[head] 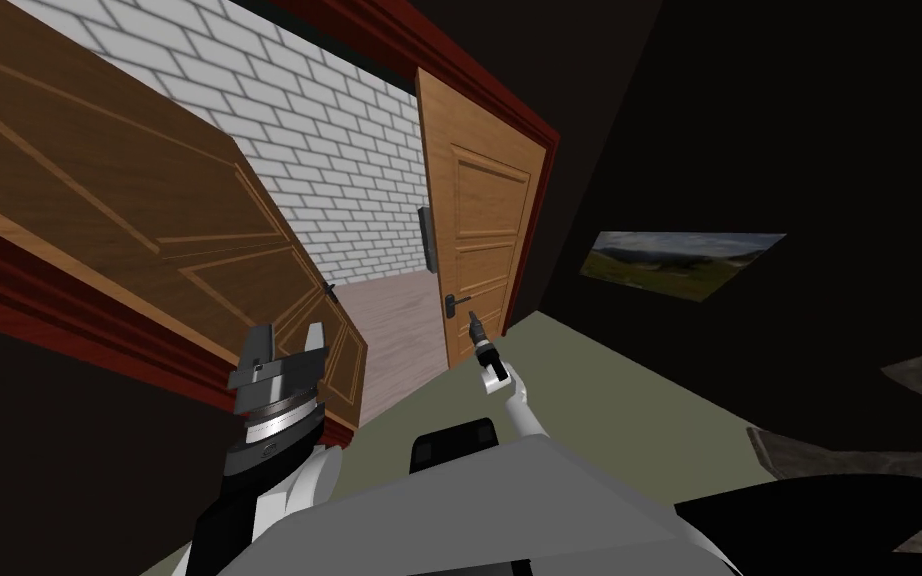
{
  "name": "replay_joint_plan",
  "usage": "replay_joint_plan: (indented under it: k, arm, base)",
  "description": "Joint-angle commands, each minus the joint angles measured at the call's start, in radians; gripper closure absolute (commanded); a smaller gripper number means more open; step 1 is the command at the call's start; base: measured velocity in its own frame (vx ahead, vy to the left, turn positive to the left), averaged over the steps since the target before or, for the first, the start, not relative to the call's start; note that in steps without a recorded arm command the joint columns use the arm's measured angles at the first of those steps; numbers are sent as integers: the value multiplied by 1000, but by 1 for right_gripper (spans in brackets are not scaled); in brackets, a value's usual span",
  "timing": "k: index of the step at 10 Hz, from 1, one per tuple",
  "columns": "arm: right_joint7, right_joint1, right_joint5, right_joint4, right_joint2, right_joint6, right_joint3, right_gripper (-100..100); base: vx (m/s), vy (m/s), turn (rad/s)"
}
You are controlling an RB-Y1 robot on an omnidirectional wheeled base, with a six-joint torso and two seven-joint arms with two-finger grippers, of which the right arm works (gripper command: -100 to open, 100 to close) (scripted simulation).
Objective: Push the door open
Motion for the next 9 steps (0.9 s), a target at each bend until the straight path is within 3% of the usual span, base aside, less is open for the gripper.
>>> replay_joint_plan:
  k: [1, 2, 9]
  arm:
    - [3, -30, -1, 50, 8, 3, 9, -100]
    - [3, -30, -1, 52, 8, 3, 9, -100]
    - [7, -137, -6, 240, 35, 9, 42, -100]
  base:
    - [78, -118, 90]
    - [45, -86, 28]
    - [59, -108, 67]
